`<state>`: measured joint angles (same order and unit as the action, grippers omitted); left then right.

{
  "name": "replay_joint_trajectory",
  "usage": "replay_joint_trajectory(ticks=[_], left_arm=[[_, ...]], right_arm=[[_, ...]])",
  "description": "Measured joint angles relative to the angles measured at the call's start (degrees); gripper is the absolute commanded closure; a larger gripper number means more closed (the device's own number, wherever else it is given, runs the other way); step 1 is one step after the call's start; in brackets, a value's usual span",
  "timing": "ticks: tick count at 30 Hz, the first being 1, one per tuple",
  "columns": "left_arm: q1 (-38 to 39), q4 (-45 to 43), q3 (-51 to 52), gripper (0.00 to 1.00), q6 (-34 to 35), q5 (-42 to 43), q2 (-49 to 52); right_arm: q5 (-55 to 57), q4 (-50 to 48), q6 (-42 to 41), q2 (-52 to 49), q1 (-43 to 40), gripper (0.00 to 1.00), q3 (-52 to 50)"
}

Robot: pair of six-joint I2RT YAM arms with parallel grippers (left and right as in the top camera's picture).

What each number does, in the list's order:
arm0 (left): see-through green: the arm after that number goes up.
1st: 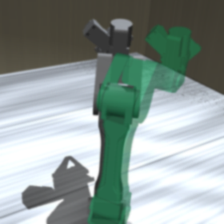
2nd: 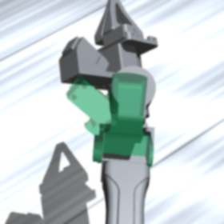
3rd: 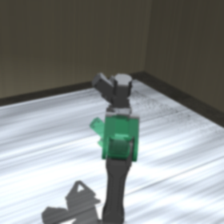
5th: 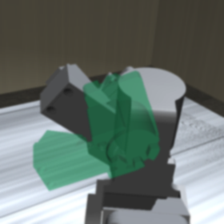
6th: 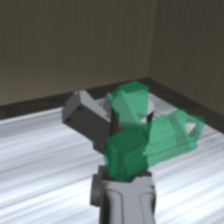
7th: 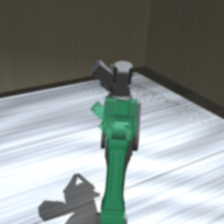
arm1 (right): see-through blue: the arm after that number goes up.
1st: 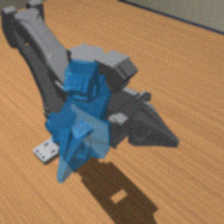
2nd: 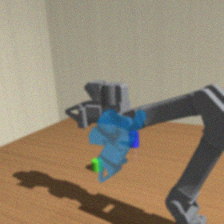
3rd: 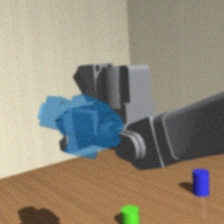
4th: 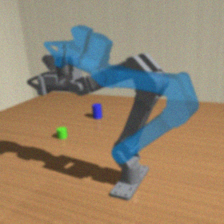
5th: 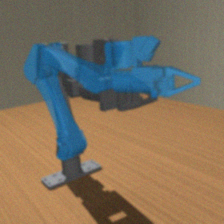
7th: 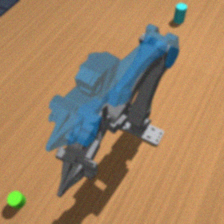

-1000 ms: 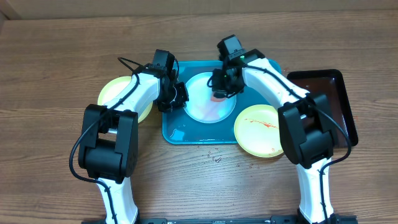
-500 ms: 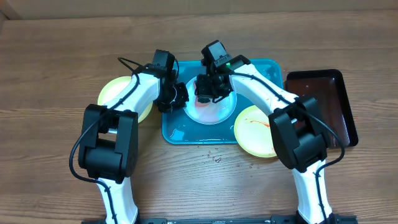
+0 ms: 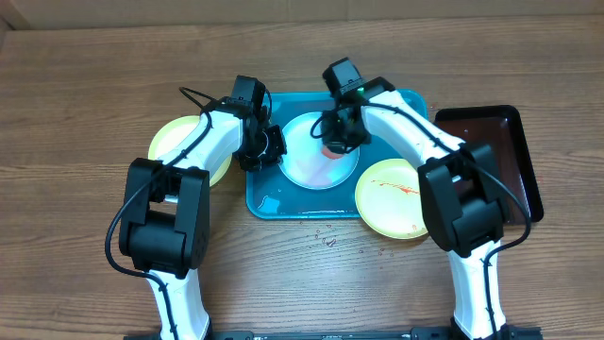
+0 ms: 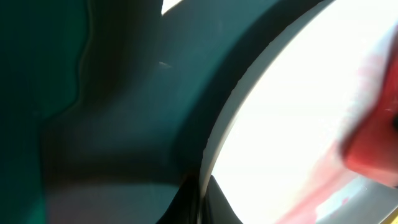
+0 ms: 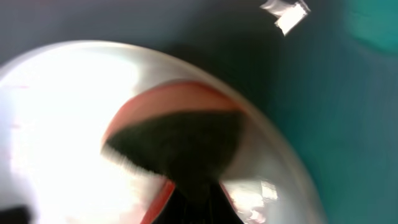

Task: Clean dirty plates on tray and stack at the side
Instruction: 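Scrub the white plate with the sponge while the left gripper holds it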

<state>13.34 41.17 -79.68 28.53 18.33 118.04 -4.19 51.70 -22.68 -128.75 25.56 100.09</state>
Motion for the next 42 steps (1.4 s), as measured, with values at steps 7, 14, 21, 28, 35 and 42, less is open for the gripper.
replay_joint_trajectory(ticks=[7, 14, 21, 28, 35, 42], left_arm=[[0.0, 0.0, 0.0, 0.96, 0.0, 0.2, 0.0], [0.0, 0.1, 0.0, 0.96, 0.0, 0.1, 0.0], [-0.5, 0.5, 0.0, 0.96, 0.0, -0.4, 0.0], [-0.9, 0.5, 0.0, 0.96, 0.0, -0.5, 0.0], [-0.9, 0.5, 0.0, 0.96, 0.0, -0.5, 0.0], [-0.7, 0.4, 0.0, 0.96, 0.0, 0.0, 0.0]], right_arm=[[0.5, 8.2, 0.3, 0.0, -1.2, 0.96, 0.7], [-2.8, 7.8, -0.5, 0.0, 0.6, 0.96, 0.7], [-4.6, -1.2, -3.9, 0.1, 4.7, 0.96, -1.2], [-6.3, -9.8, -7.2, 0.2, 5.6, 0.96, -2.6], [-6.9, -14.0, -9.4, 0.2, 5.5, 0.96, -2.8], [-3.3, -7.8, -10.1, 0.2, 2.7, 0.96, -2.4]])
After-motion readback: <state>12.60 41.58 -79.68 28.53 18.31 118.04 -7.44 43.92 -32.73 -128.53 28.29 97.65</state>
